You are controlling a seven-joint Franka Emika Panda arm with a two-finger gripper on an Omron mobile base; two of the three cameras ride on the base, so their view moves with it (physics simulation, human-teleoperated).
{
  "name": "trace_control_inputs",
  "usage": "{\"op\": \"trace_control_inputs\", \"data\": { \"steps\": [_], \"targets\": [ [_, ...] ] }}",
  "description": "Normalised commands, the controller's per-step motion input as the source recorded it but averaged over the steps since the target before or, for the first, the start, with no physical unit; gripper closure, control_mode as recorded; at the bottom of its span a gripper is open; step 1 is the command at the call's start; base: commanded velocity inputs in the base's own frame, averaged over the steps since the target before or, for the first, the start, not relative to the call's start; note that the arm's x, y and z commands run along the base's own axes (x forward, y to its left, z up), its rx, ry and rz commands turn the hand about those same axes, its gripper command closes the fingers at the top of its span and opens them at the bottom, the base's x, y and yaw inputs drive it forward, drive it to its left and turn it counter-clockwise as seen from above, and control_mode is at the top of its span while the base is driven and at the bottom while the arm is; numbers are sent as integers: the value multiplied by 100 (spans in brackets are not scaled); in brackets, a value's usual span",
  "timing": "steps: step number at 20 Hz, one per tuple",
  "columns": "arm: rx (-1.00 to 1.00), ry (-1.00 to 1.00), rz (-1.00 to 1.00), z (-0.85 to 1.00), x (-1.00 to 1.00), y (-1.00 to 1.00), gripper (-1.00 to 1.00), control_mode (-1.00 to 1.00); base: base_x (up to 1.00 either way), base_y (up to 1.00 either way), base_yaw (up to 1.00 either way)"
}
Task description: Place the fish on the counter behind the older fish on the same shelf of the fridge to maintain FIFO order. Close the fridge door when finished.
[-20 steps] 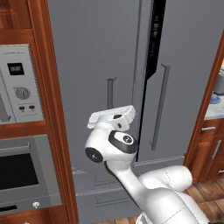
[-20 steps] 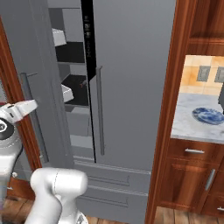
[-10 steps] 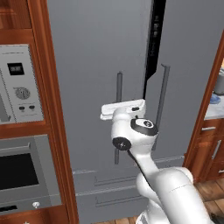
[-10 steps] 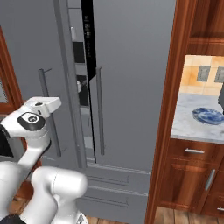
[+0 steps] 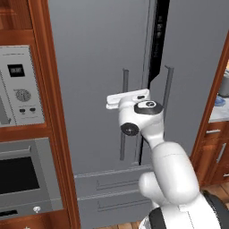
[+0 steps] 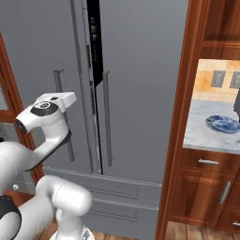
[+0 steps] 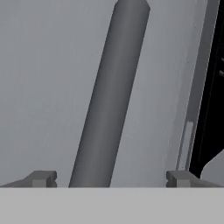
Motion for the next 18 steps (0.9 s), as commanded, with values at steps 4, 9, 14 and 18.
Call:
{"op": "trace_control_inputs", "data": {
  "steps": [4,9,14,18],
  "targets": [
    [0,0,0,10,59,0,-100,-100,0,0,0],
    [1,1,0,1,81,0,-100,-100,0,0,0],
    [0,1,0,2,48,0,-100,-100,0,0,0],
    [0,0,-1,16,0,0,-100,-100,0,0,0]
  ]
}}
